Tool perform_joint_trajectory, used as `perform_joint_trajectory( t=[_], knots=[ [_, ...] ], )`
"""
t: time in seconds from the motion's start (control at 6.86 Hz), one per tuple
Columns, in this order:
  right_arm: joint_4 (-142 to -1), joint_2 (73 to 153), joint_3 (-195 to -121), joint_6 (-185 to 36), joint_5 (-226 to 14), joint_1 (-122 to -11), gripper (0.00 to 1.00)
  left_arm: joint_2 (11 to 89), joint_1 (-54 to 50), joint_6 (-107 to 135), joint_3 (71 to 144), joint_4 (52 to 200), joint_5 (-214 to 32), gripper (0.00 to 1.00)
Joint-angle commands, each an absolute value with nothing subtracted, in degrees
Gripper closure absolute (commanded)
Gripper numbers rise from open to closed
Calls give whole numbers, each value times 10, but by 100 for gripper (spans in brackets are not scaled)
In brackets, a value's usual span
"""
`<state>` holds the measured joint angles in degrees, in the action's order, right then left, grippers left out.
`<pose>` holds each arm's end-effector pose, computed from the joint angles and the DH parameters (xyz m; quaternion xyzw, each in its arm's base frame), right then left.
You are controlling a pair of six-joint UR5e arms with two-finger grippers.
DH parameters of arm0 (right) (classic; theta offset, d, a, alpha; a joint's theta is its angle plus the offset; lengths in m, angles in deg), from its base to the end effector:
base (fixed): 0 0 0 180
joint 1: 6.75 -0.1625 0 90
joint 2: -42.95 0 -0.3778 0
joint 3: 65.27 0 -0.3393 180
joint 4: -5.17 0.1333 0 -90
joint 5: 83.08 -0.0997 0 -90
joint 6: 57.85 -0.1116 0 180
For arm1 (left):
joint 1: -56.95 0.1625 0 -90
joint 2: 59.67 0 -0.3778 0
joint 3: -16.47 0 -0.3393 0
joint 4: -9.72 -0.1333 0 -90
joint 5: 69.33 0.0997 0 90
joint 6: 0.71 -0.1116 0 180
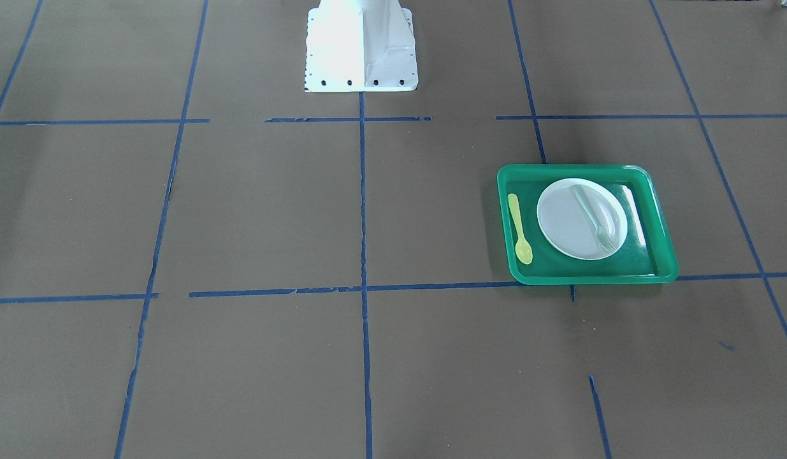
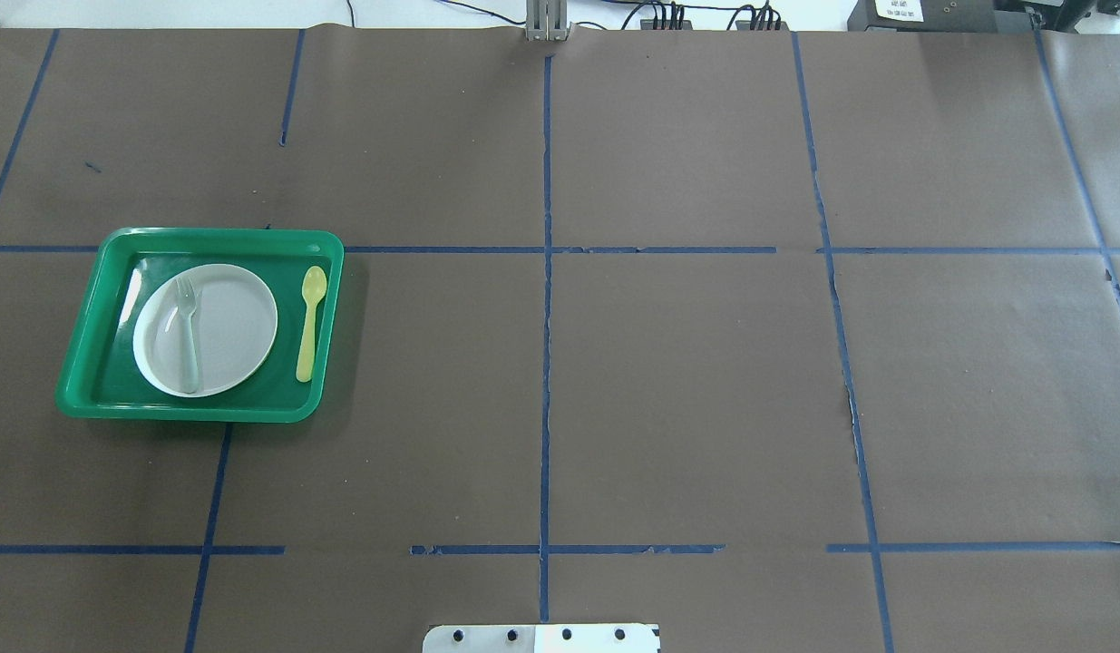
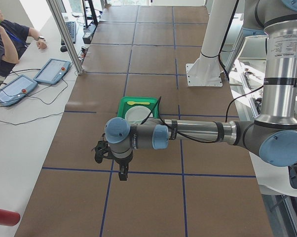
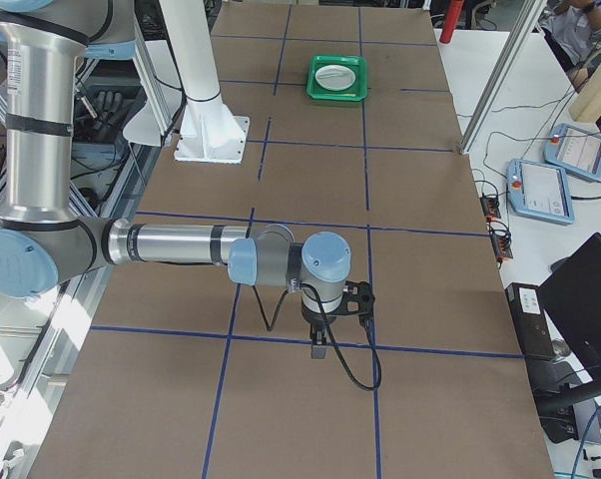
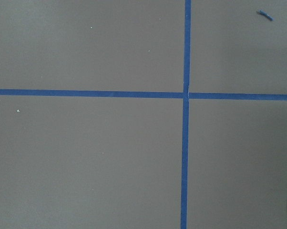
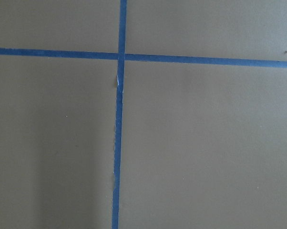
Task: Place fork
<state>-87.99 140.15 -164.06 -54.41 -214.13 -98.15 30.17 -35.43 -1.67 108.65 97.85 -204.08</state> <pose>0.0695 -0.3876 0.6148 0.0020 -0.3508 -0.0119 0.9364 -0.0729 -0.4353 0.6073 0.0123 0.3805 -0.0110 0.9246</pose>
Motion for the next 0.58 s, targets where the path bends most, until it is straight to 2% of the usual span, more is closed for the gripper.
perform_joint_trajectory(
  t=[0.0,0.44],
  knots=[
    [-880,1402,-1641,-544,-2141,-982,0,302,-354,-17,1084,980,-2044,0],
    [-880,1402,-1641,-543,-2141,-982,0,310,-331,-13,1113,983,-2044,0]
  ],
)
